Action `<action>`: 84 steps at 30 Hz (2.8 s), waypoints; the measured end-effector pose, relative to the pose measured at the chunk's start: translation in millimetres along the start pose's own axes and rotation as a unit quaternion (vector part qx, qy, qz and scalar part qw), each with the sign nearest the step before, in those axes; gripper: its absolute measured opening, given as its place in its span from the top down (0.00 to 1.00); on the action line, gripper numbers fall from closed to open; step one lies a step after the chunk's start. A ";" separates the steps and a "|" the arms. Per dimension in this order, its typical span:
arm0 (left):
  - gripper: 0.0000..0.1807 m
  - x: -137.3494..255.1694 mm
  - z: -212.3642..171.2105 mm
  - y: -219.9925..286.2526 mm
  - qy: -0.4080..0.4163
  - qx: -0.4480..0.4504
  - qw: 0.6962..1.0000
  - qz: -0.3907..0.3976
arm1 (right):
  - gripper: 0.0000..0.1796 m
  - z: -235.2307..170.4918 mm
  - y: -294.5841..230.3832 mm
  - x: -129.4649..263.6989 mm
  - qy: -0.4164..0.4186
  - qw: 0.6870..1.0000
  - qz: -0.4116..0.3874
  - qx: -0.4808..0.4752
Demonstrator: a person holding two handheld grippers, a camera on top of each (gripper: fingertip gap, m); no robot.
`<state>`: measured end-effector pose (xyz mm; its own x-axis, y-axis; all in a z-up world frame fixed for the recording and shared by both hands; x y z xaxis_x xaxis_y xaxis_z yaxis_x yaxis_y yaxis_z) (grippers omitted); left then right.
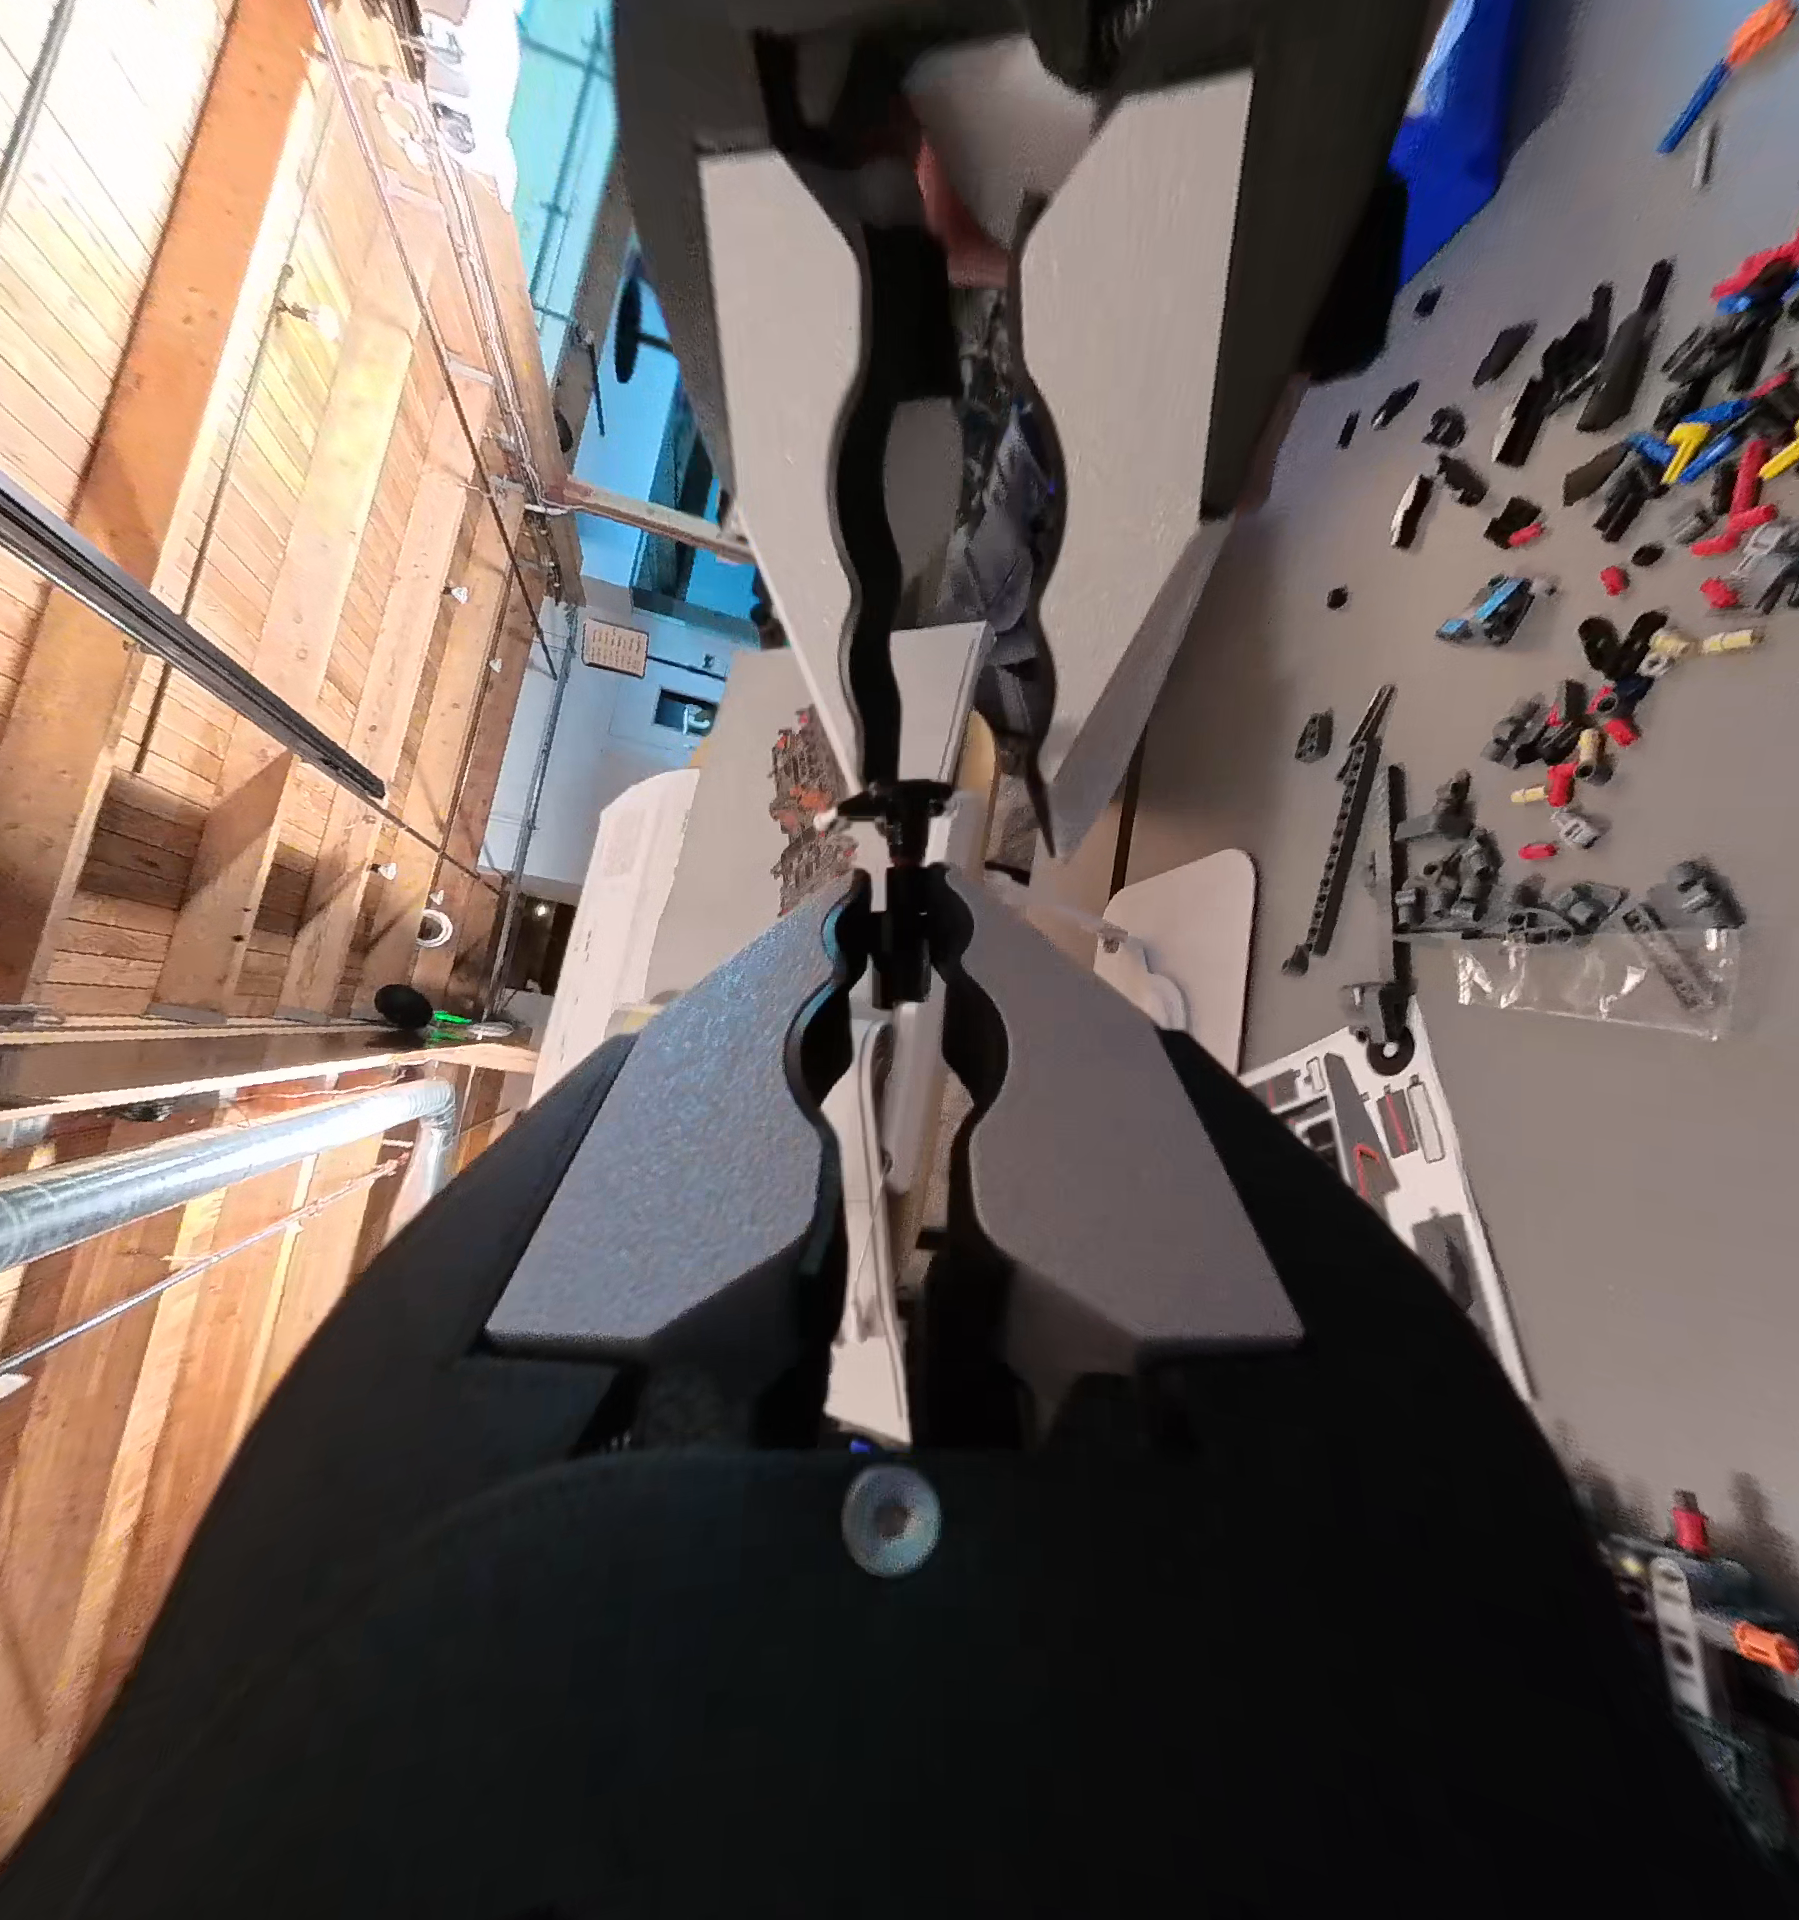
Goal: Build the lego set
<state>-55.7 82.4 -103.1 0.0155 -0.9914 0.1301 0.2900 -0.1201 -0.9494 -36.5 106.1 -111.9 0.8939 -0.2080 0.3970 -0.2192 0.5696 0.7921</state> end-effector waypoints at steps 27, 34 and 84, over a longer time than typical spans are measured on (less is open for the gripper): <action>0.96 29.4 28.8 -1.2 0.134 0.107 0.984 -0.055 | 0.95 19.4 -9.5 9.1 0.145 0.985 0.065 -0.069; 0.96 35.4 33.9 -1.7 0.173 0.151 0.970 -0.084 | 0.88 27.1 -12.0 18.9 0.189 0.971 0.105 -0.104; 0.88 14.8 12.3 1.2 0.165 0.259 0.942 -0.135 | 0.98 -7.6 -5.0 6.5 0.205 0.943 0.153 -0.212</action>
<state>-43.3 68.2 -98.8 -0.3987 -0.9011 0.1701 0.6708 -0.4131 -0.6159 -26.6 107.9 -116.8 0.9094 0.2931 0.2952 -0.3930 0.8378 0.3790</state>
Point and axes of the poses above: each gripper's, where its closed fingertips meet, x back along the fingers, z out of its top, y = z × x across the jaws, the point moved 2 cm from there along x, back along the fingers, and after that the axes turned 7 degrees about -y, right-handed, at the moved point
